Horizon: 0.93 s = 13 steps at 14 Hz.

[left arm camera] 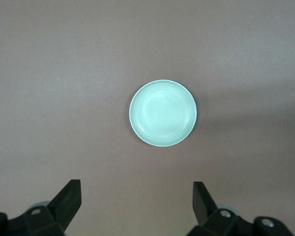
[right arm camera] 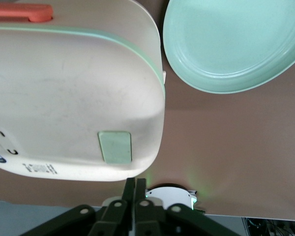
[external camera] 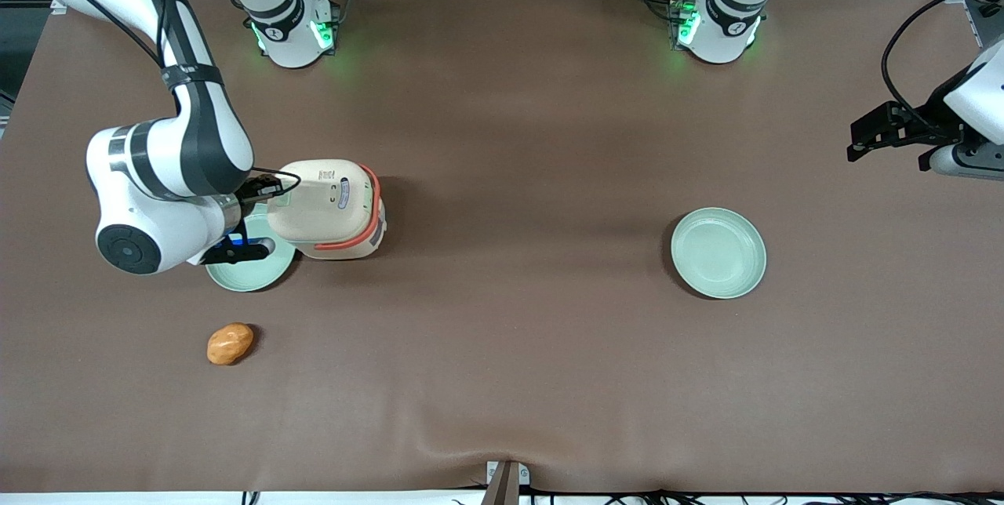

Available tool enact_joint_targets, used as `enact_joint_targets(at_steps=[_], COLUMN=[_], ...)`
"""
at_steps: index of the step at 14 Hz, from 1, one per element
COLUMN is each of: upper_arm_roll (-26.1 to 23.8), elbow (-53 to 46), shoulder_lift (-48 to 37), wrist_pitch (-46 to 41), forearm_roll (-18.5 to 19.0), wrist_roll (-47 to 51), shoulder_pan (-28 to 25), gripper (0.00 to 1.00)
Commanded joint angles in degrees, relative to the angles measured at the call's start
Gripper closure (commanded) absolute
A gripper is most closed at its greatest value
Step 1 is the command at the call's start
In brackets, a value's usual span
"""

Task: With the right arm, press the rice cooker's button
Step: 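Press the right gripper down on the cooker's lid release button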

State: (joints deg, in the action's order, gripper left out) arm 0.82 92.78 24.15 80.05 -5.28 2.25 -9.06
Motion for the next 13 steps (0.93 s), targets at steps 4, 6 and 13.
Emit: enact_joint_targets(at_steps=[4,6,13], upper_arm_roll=[-0.03,-0.03,0.06], elbow=[-0.14,-0.14,-0.05], shoulder_lift=[0.8,0.98,2.3], wrist_pitch=[2.92,2.92,3.35], forearm_roll=[-0.43,-0.43,-0.43], wrist_roll=[0.56,0.56,0.47], shoulder_pan=[-1.22,-1.49,-2.01], gripper=[0.98,0.98,0.97])
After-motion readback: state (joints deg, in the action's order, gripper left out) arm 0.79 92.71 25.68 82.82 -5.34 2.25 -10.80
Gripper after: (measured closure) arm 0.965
